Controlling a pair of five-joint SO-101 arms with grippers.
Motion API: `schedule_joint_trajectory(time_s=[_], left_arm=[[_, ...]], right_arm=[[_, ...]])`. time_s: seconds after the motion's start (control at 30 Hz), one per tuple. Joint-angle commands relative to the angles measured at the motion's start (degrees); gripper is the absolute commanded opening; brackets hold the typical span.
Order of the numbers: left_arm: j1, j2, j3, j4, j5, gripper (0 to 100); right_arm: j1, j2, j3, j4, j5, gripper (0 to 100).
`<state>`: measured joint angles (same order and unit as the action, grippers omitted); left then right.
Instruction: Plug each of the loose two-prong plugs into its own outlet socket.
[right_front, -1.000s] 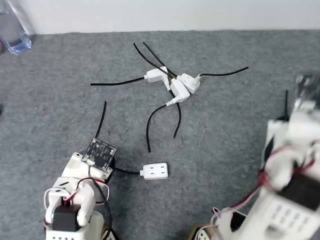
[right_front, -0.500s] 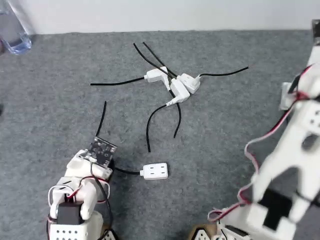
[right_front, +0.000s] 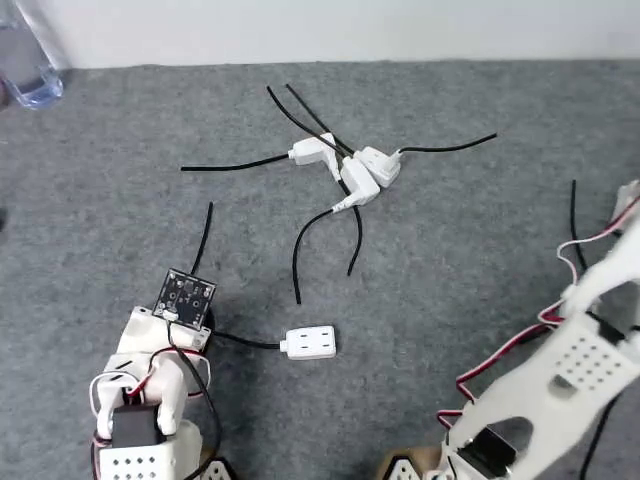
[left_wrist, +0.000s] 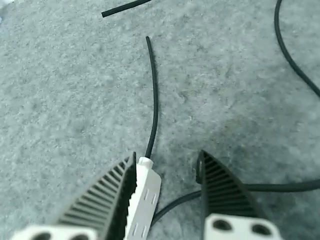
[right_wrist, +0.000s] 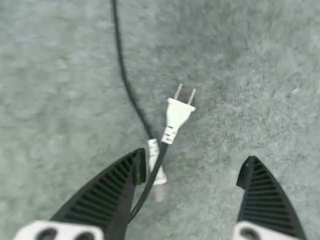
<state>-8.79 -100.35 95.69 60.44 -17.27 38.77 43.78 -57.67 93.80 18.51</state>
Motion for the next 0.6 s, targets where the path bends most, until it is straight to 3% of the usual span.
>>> schedule_joint_trajectory(time_s=[0.0, 0.57], left_arm=[[-0.26, -0.26, -0.13, -1.41, 0.26, 19], [-0.26, -0.26, -0.04, -1.41, 0.26, 19]], right_arm=[[1.19, 5.93, -8.0, 0.66, -0.18, 29.6], [0.31, 24.31, -21.36, -0.04, -0.18, 29.6]])
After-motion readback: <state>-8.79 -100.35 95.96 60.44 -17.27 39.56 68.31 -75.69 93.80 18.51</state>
